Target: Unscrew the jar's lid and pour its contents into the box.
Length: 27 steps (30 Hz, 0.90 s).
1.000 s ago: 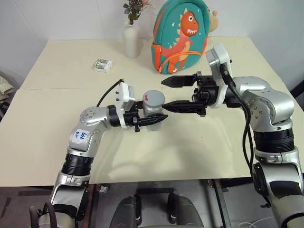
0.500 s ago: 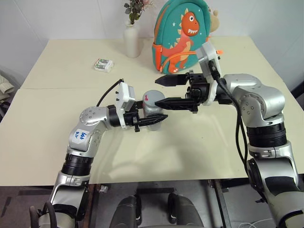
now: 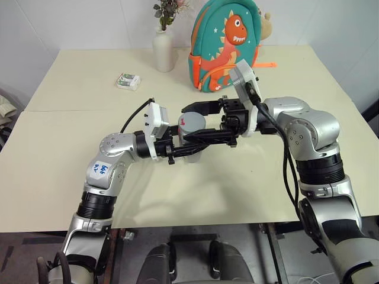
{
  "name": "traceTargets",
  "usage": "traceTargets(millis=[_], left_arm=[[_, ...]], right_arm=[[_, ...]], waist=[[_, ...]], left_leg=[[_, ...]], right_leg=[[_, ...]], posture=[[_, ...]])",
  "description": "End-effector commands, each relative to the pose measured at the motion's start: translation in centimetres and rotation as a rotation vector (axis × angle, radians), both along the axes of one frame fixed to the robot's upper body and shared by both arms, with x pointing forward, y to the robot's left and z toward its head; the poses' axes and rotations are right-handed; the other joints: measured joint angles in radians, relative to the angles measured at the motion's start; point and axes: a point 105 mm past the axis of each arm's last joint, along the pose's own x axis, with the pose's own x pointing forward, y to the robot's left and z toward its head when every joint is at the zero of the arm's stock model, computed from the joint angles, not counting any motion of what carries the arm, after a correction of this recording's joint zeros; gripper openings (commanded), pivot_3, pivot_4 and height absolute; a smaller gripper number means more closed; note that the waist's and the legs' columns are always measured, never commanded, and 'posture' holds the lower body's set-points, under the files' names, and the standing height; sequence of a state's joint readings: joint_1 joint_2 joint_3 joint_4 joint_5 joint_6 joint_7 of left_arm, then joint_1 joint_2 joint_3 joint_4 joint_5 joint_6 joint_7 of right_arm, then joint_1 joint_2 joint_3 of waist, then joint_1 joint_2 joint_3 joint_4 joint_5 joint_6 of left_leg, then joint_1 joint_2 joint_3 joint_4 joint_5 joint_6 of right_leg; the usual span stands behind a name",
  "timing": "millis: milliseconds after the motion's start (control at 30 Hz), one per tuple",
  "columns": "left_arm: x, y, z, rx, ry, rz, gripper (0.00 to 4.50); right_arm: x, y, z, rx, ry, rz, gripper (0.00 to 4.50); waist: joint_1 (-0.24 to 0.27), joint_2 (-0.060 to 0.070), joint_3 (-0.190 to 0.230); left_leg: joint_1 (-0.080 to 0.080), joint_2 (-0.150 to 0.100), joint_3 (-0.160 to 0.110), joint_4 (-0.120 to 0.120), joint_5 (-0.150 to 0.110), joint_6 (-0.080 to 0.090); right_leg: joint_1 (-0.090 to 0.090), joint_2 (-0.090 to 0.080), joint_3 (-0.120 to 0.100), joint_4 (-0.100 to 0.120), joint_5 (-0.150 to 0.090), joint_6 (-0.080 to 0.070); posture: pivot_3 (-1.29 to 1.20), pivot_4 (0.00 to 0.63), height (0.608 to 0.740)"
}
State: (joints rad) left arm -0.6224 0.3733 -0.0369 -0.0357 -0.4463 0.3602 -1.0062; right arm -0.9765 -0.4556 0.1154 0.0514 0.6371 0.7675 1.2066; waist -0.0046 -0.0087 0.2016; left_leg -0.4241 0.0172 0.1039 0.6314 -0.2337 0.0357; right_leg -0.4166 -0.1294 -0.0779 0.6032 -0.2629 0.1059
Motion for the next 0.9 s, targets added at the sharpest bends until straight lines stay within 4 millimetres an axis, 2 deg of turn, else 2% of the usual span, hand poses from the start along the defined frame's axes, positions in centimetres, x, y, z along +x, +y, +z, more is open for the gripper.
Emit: traceTargets(millis=[33, 133, 267, 400, 567, 633, 700, 767, 833, 900], left_arm=[[-0.8, 0.0, 1.2, -0.028, -0.053, -0.020, 2.05], [-0.8, -0.1, 1.2, -0.028, -0.053, -0.020, 2.05], [-0.8, 0.0, 1.2, -0.026, -0.052, -0.017, 2.05], [-0.9, 0.2, 0.9, -0.015, -0.049, -0.014, 2.05], [-1.0, 0.3, 0.6, -0.002, -0.042, -0.010, 2.05], [-1.1, 0.5, 0.6, 0.005, -0.050, -0.006, 2.05], [-1.1, 0.7, 0.8, 0.011, -0.062, 0.006, 2.05], [-1.1, 0.9, 1.0, 0.013, -0.069, 0.008, 2.05], [-1.2, 1.1, 1.1, 0.014, -0.072, 0.011, 2.05], [-1.1, 1.2, 1.4, 0.009, -0.070, 0.014, 2.05]], right_arm=[[-0.4, 0.2, 1.3, 0.029, -0.030, 0.024, 3.56], [-0.5, 0.2, 1.4, 0.038, -0.028, 0.028, 2.57], [-0.9, 0.0, 2.4, 0.096, -0.014, 0.038, 2.54], [-1.4, -0.5, 5.0, 0.232, 0.015, 0.043, 2.54], [-0.9, -2.9, 7.0, 0.343, -0.038, -0.070, 2.54], [0.5, -4.8, 6.3, 0.318, -0.119, -0.239, 2.54], [2.3, -7.7, 5.3, 0.314, -0.193, -0.435, 2.54], [4.1, -11.2, 3.3, 0.266, -0.237, -0.632, 2.54], [5.5, -15.2, -0.2, 0.181, -0.235, -0.818, 2.54], [6.1, -18.5, -3.2, 0.145, -0.208, -0.944, 2.54]], waist=[[0.000, 0.000, 0.000], [0.000, 0.000, 0.000], [0.000, 0.000, 0.000], [0.000, 0.000, 0.000], [0.000, 0.000, 0.000], [0.003, 0.000, 0.000], [0.006, 0.000, 0.000], [0.006, 0.000, 0.000], [0.005, 0.000, 0.000], [0.004, 0.000, 0.000]], left_leg=[[0.000, 0.000, 0.000, 0.000, 0.000, 0.000], [0.000, 0.000, 0.000, 0.000, 0.000, 0.000], [0.000, 0.000, 0.000, 0.000, 0.000, 0.000], [0.000, 0.000, 0.000, 0.000, 0.000, 0.000], [0.000, 0.000, 0.000, -0.001, -0.001, -0.001], [0.000, 0.000, 0.000, -0.001, -0.001, -0.002], [0.000, 0.000, 0.000, -0.001, -0.002, -0.002], [0.000, -0.001, 0.000, -0.001, -0.003, -0.003], [0.000, -0.002, 0.002, -0.001, -0.001, 0.000], [0.000, -0.003, 0.003, -0.001, 0.000, 0.001]], right_leg=[[0.000, 0.000, 0.000, 0.000, 0.000, 0.000], [0.000, 0.000, 0.000, 0.000, 0.000, 0.000], [0.000, 0.000, 0.000, 0.000, 0.000, 0.000], [0.000, 0.000, 0.000, 0.000, 0.000, 0.000], [0.000, 0.000, 0.000, 0.000, 0.000, 0.000], [0.000, -0.001, 0.000, -0.001, 0.000, 0.000], [0.000, -0.001, -0.001, -0.002, 0.000, 0.000], [0.001, -0.001, -0.001, -0.003, 0.000, 0.001], [0.001, 0.000, -0.001, -0.004, 0.001, 0.002], [0.002, 0.001, -0.001, -0.006, 0.001, 0.002]], posture=[[0.00, 0.150, 0.740], [0.00, 0.150, 0.740], [0.00, 0.150, 0.740], [0.00, 0.150, 0.740], [0.00, 0.150, 0.740], [0.00, 0.150, 0.740], [0.00, 0.150, 0.740], [0.00, 0.150, 0.740], [0.00, 0.150, 0.740], [0.00, 0.150, 0.740]])
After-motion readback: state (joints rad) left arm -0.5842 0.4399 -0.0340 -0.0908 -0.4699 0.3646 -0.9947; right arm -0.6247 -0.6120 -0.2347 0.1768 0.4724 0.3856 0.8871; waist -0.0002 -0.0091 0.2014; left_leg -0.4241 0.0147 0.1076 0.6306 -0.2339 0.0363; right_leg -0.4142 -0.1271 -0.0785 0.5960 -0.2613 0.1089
